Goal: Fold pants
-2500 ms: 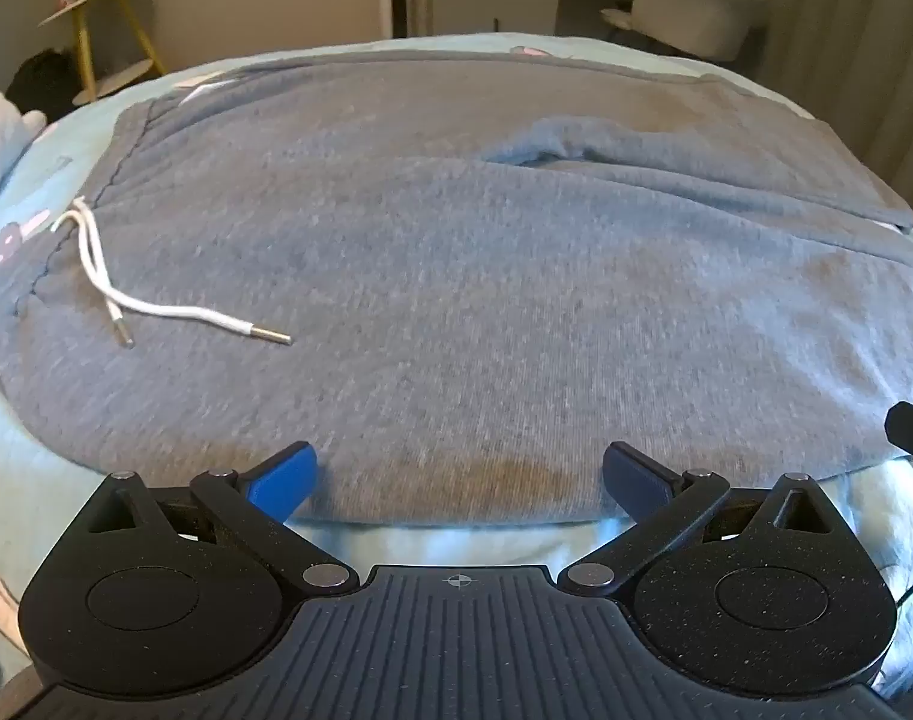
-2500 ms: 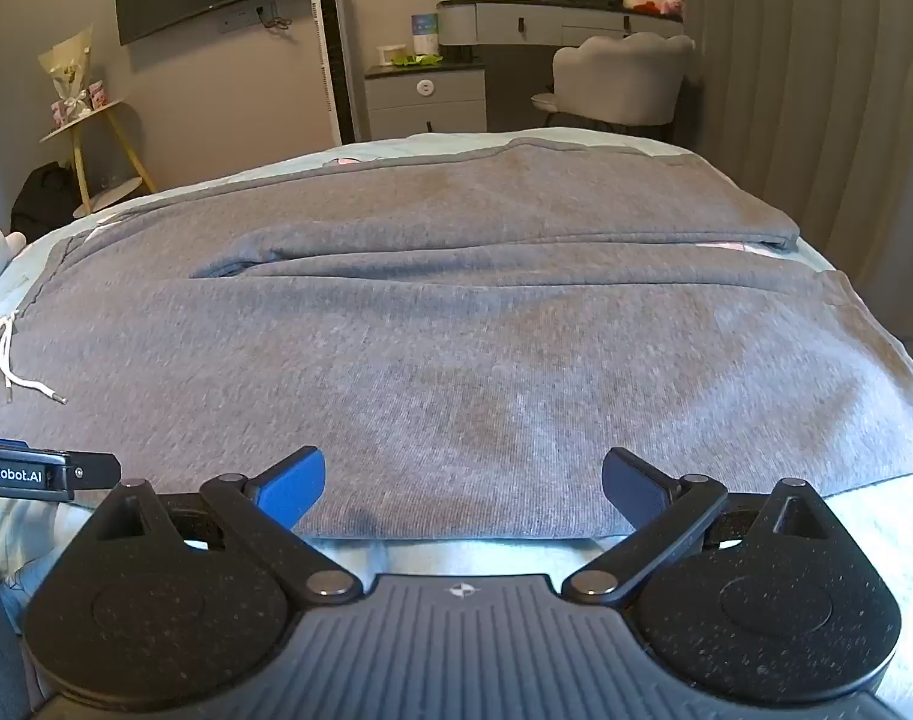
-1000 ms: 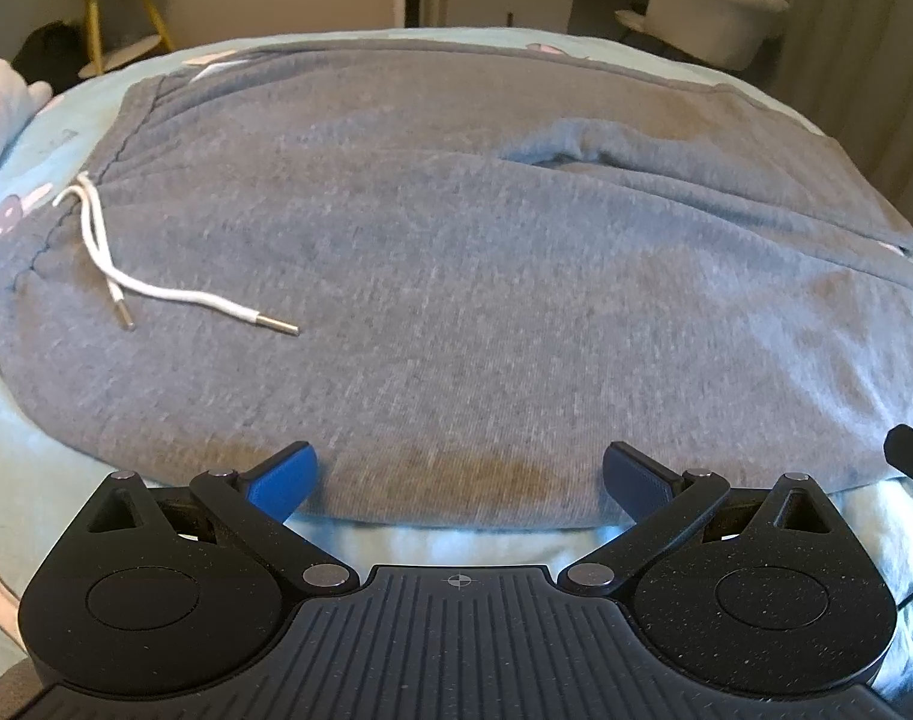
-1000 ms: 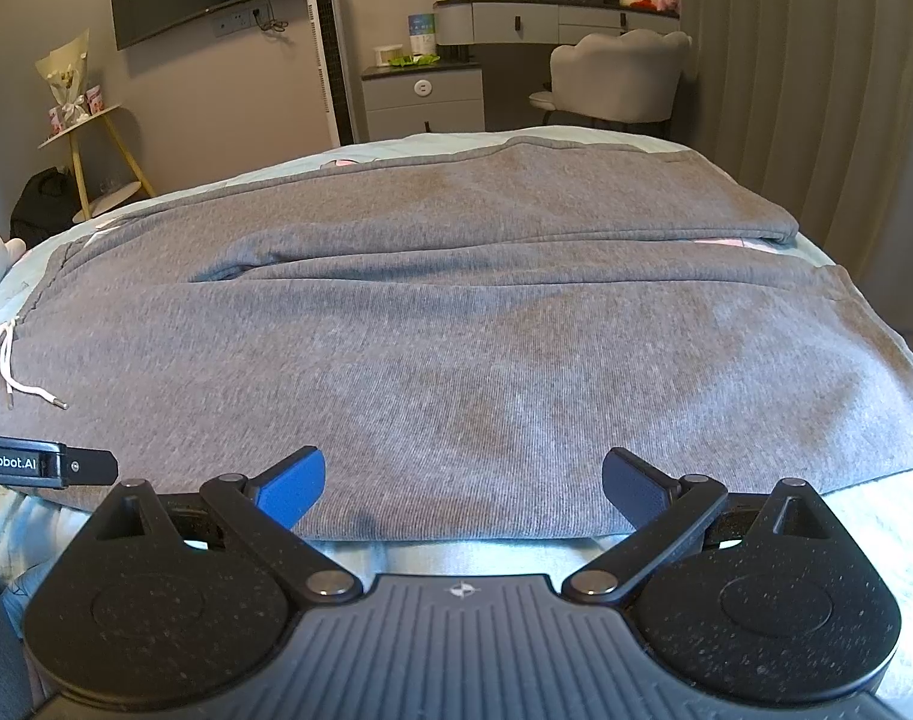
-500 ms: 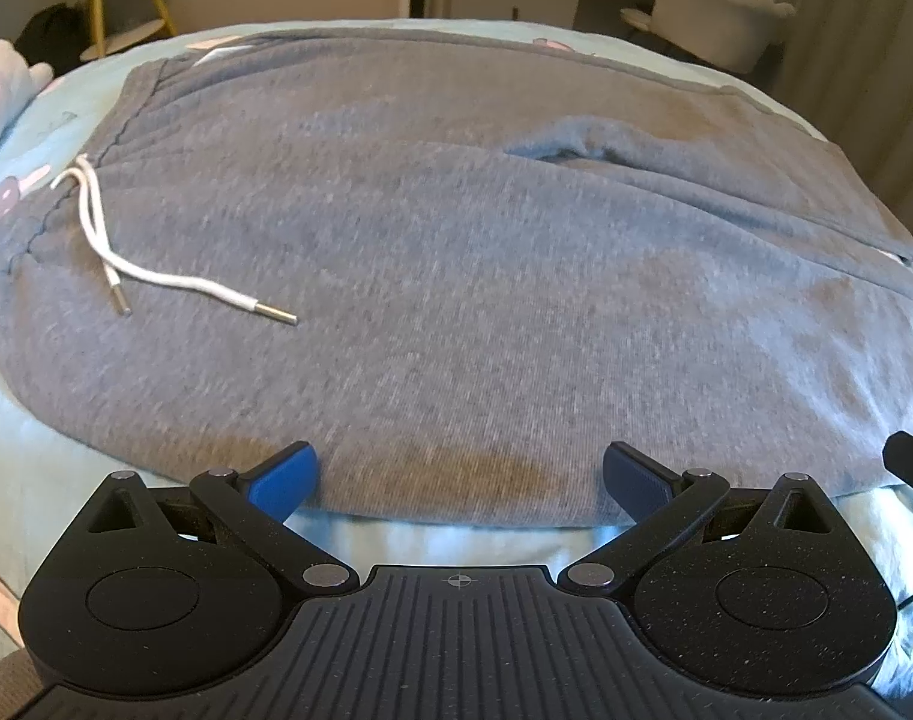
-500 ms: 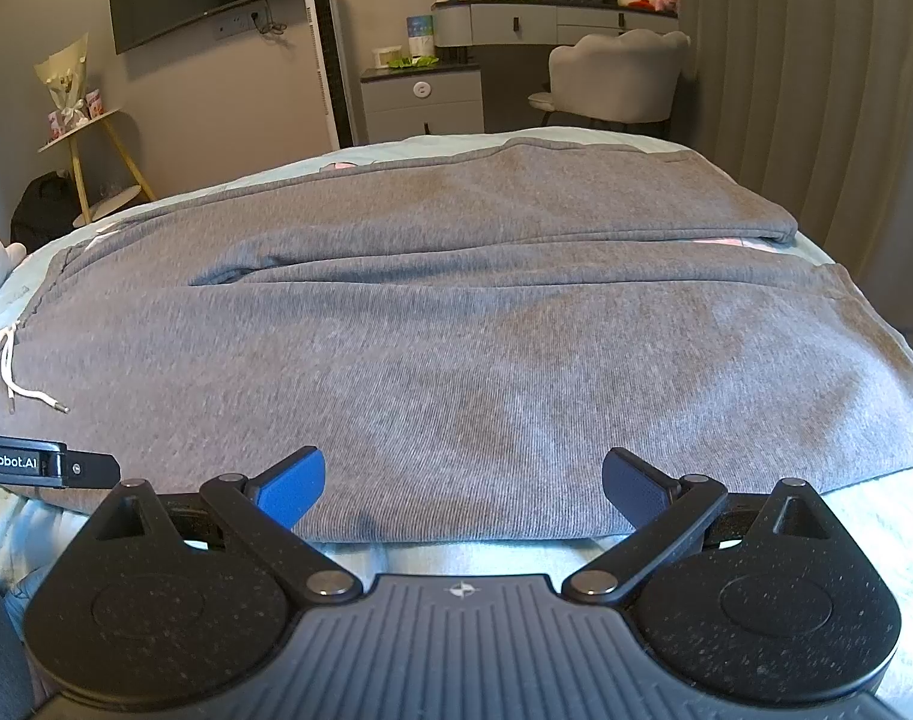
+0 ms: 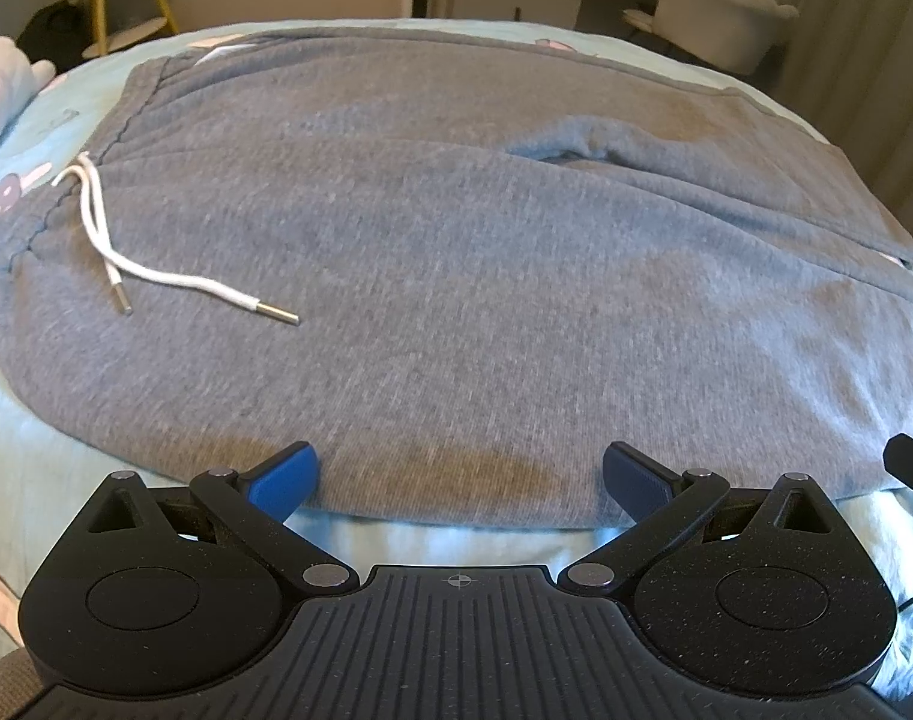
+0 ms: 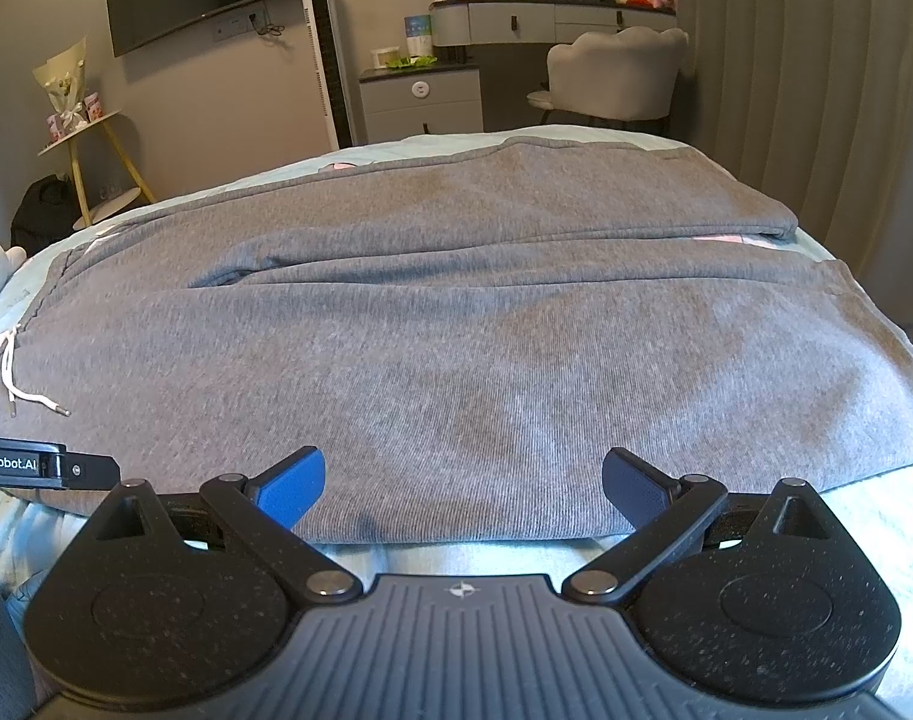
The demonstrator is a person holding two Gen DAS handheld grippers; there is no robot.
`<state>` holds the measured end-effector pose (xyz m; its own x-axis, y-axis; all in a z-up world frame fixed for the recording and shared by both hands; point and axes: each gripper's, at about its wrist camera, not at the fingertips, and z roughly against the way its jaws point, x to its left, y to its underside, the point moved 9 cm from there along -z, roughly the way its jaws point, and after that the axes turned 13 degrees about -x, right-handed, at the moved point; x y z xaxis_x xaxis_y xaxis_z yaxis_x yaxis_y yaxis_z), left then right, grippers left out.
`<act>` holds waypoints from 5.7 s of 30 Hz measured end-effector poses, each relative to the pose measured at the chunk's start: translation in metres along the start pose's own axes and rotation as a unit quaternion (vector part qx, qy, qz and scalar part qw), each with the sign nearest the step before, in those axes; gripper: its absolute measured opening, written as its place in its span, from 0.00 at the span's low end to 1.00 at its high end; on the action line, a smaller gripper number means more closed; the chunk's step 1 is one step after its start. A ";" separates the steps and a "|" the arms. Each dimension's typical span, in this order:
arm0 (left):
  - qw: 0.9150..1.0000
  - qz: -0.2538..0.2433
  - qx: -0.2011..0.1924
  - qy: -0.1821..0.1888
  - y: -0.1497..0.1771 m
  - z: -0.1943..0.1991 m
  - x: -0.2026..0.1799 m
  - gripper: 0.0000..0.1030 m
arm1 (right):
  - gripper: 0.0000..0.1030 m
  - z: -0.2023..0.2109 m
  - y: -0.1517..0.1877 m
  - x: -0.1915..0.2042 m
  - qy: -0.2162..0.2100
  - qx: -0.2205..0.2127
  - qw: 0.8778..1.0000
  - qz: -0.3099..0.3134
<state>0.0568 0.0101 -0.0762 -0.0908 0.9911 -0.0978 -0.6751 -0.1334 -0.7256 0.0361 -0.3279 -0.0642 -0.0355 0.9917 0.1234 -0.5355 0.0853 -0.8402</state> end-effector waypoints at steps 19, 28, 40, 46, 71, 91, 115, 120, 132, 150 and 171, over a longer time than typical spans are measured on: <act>1.000 0.001 -0.002 0.000 0.000 0.000 0.001 1.00 | 0.96 -0.003 0.002 -0.001 0.000 0.003 1.000 -0.003; 1.000 0.001 -0.007 -0.002 -0.003 0.000 0.002 1.00 | 0.96 -0.004 0.002 -0.004 0.000 0.007 1.000 -0.017; 1.000 0.001 -0.010 0.009 -0.004 -0.001 0.001 1.00 | 0.96 -0.019 0.008 -0.022 0.015 0.033 0.997 -0.075; 0.999 0.009 -0.007 0.030 -0.003 0.003 -0.001 1.00 | 0.96 -0.025 -0.001 -0.035 0.029 0.029 0.995 -0.087; 0.971 0.053 -0.193 -0.128 -0.110 -0.052 0.090 1.00 | 0.96 -0.124 -0.076 -0.077 0.073 0.118 0.988 -0.068; 0.963 0.085 -0.190 -0.168 -0.088 -0.101 0.148 1.00 | 0.44 -0.418 -0.207 -0.142 0.244 0.059 0.939 -0.233; 0.975 0.066 -0.203 -0.068 -0.121 -0.062 0.097 1.00 | 0.46 -0.122 -0.066 -0.133 0.175 -0.046 0.969 -0.165; 0.982 0.092 -0.164 0.018 -0.179 -0.092 0.084 1.00 | 0.60 -0.160 -0.103 -0.102 0.139 -0.059 0.988 -0.025; 0.969 0.243 -0.031 -0.010 -0.215 -0.227 0.114 0.55 | 0.12 -0.224 -0.103 -0.122 0.141 -0.007 0.990 -0.028; 0.970 0.173 -0.159 0.063 -0.201 -0.031 0.098 0.06 | 0.06 -0.063 -0.105 -0.199 0.182 -0.160 0.941 -0.235; 0.983 0.125 -0.098 -0.092 -0.090 0.002 0.162 0.71 | 0.45 -0.038 0.047 -0.230 0.172 -0.057 0.882 -0.436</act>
<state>0.1016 0.1828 -0.0258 -0.3789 0.9080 -0.1787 -0.4625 -0.3530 -0.8133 0.0512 -0.5482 -0.1517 0.6160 0.5132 0.5977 -0.1446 0.8195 -0.5545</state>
